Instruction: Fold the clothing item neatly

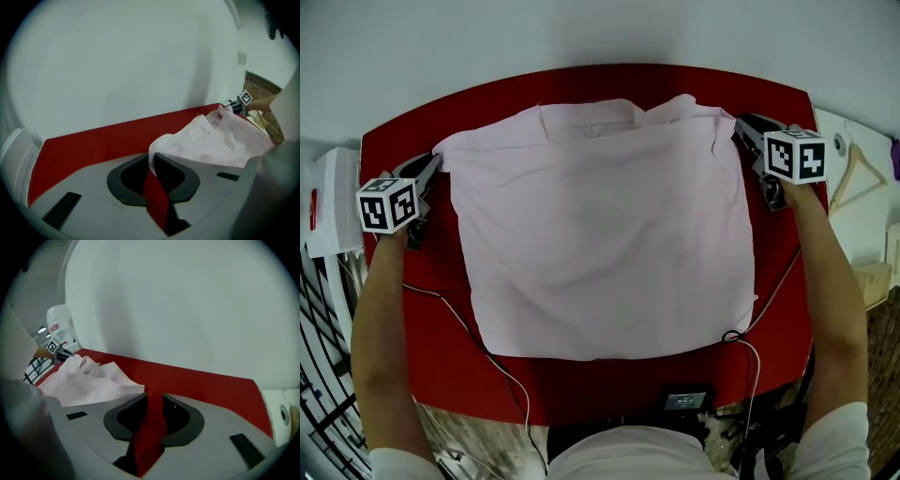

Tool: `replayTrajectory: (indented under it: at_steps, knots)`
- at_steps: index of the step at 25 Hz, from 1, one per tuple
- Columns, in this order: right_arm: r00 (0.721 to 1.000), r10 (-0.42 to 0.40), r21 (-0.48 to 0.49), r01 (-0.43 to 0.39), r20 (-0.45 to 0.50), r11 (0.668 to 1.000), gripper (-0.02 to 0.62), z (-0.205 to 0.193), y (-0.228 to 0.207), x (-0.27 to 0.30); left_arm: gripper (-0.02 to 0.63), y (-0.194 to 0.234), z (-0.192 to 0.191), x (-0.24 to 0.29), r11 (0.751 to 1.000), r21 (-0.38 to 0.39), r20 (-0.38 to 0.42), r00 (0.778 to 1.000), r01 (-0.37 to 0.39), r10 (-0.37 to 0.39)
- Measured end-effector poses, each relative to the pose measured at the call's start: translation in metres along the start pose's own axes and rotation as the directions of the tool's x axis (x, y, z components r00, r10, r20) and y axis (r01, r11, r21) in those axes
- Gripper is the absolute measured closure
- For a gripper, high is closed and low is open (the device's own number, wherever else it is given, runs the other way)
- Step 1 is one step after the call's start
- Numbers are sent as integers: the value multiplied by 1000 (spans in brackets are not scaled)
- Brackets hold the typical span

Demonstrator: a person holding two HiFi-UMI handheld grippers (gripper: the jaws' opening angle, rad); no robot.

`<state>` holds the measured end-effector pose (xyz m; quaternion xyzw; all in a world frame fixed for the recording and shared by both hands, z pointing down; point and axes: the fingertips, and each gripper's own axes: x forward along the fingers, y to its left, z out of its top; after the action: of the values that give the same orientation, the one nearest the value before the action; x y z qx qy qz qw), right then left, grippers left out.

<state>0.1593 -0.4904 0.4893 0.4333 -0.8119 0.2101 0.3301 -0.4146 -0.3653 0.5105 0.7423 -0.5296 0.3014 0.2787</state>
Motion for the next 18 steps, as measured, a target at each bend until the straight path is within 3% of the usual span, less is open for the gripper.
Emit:
replayTrajectory:
  at_steps: [4,8,13,18]
  knots:
    - [1000,21,-5,-21,14,1000,494,-4,4,-12,553,3,-6,-1,999,-47,-5,1000,22,-22]
    - [996,72,-60,-69,56,996,477,0,32,-36,503,-3,-8,-12,997,-46,-5,998,69,-70]
    - [997,79,-200,-79,-6,977,479,-21,77,-35,500,-9,-7,-35,996,-36,29,997,76,-75]
    - [993,89,-164,-100,-72,981,479,-40,88,-23,500,-27,-5,-58,996,-35,72,994,87,-85]
